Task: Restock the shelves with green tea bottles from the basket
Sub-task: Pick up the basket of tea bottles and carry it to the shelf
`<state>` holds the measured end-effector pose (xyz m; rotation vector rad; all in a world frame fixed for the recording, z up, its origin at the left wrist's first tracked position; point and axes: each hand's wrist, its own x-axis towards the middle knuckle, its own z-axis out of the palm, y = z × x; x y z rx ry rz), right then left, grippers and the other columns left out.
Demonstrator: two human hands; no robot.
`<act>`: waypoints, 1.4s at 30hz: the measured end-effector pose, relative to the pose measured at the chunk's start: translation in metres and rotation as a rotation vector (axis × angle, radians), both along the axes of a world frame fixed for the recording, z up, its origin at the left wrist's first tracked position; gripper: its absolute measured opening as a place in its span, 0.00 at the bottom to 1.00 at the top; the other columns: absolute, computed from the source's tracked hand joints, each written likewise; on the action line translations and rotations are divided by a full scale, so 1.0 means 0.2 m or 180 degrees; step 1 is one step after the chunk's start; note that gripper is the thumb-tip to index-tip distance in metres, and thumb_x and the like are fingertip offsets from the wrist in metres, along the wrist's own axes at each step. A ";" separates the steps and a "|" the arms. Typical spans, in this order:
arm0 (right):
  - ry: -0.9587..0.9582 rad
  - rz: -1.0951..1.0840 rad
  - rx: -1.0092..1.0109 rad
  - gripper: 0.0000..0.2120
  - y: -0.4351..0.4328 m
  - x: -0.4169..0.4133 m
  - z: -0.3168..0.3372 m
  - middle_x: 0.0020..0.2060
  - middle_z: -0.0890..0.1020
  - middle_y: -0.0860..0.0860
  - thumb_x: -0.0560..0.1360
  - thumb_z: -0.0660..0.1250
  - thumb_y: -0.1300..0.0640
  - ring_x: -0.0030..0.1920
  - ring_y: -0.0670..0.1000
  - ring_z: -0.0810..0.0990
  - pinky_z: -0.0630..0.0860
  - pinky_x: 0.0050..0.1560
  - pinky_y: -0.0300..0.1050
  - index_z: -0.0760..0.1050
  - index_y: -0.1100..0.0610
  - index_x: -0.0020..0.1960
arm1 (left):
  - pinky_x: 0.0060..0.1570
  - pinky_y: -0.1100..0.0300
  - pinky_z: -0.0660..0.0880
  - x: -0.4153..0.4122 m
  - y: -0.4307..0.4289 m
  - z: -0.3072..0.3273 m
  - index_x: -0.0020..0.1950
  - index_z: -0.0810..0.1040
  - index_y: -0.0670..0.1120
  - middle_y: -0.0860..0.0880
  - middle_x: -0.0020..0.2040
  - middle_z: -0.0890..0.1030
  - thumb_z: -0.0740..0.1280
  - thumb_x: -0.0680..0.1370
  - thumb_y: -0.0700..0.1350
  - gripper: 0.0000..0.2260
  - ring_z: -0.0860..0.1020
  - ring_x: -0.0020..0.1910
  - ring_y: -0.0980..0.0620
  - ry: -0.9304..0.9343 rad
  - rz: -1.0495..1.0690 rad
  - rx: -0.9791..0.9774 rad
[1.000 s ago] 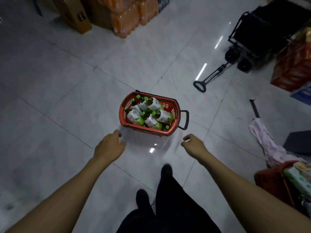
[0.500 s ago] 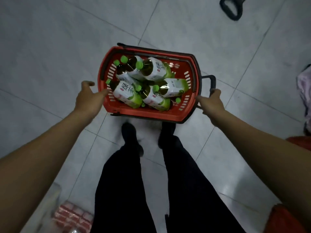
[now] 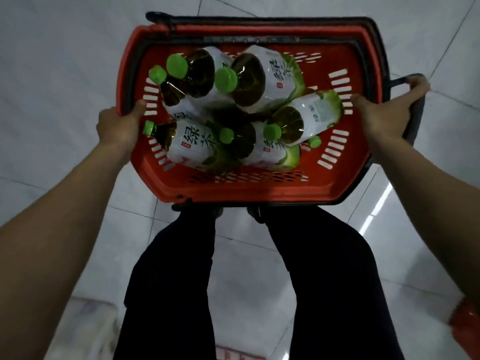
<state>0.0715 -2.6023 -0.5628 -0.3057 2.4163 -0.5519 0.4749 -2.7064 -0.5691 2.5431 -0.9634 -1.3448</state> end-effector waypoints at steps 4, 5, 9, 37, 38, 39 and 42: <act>-0.0335 0.0069 0.0569 0.33 -0.03 -0.03 0.10 0.54 0.82 0.54 0.66 0.76 0.50 0.49 0.52 0.83 0.79 0.44 0.42 0.73 0.62 0.67 | 0.55 0.57 0.77 0.00 0.01 0.12 0.66 0.76 0.44 0.44 0.60 0.80 0.68 0.76 0.55 0.22 0.79 0.54 0.47 -0.0370 -0.0291 0.0265; -0.0372 0.0128 0.0691 0.28 0.00 -0.05 0.13 0.54 0.82 0.56 0.67 0.76 0.51 0.48 0.52 0.83 0.79 0.45 0.42 0.76 0.62 0.63 | 0.56 0.57 0.76 0.00 0.04 0.15 0.65 0.77 0.43 0.42 0.61 0.80 0.68 0.76 0.55 0.23 0.79 0.56 0.45 -0.0416 -0.0426 0.0305; -0.0320 0.0341 0.0861 0.23 0.14 -0.06 0.38 0.53 0.83 0.57 0.68 0.74 0.54 0.49 0.54 0.83 0.79 0.50 0.44 0.79 0.60 0.61 | 0.52 0.59 0.74 0.03 0.13 0.41 0.64 0.78 0.42 0.41 0.59 0.81 0.67 0.76 0.54 0.21 0.79 0.56 0.43 -0.0704 -0.0628 0.0291; 0.0447 -0.1847 -0.0020 0.19 1.41 -0.33 2.89 0.48 0.80 0.60 0.71 0.74 0.60 0.44 0.58 0.78 0.69 0.44 0.45 0.76 0.63 0.60 | 0.37 0.53 0.72 -1.57 -0.21 2.81 0.52 0.79 0.37 0.41 0.37 0.79 0.64 0.79 0.52 0.17 0.76 0.36 0.41 -0.0457 -0.4511 -0.1209; 0.0408 -0.2100 -0.0050 0.18 1.47 -0.30 2.88 0.47 0.80 0.59 0.71 0.74 0.61 0.42 0.56 0.77 0.70 0.44 0.46 0.76 0.63 0.59 | 0.38 0.54 0.72 -1.69 -0.20 2.82 0.53 0.79 0.38 0.40 0.40 0.80 0.64 0.80 0.51 0.16 0.76 0.37 0.41 -0.0420 -0.4787 -0.1272; 0.0376 -0.2352 -0.0047 0.18 1.54 -0.26 2.86 0.48 0.81 0.60 0.70 0.74 0.61 0.41 0.56 0.76 0.72 0.43 0.47 0.76 0.64 0.57 | 0.40 0.54 0.72 -1.80 -0.17 2.82 0.55 0.79 0.38 0.39 0.43 0.81 0.63 0.80 0.51 0.16 0.76 0.38 0.41 -0.0396 -0.5063 -0.1310; 0.0316 -0.2970 0.0040 0.19 1.74 -0.12 2.82 0.50 0.82 0.62 0.70 0.74 0.58 0.42 0.58 0.77 0.73 0.43 0.48 0.75 0.62 0.58 | 0.42 0.54 0.74 -2.16 -0.03 2.81 0.57 0.79 0.39 0.37 0.48 0.82 0.63 0.79 0.53 0.18 0.78 0.41 0.40 -0.0404 -0.5831 -0.1465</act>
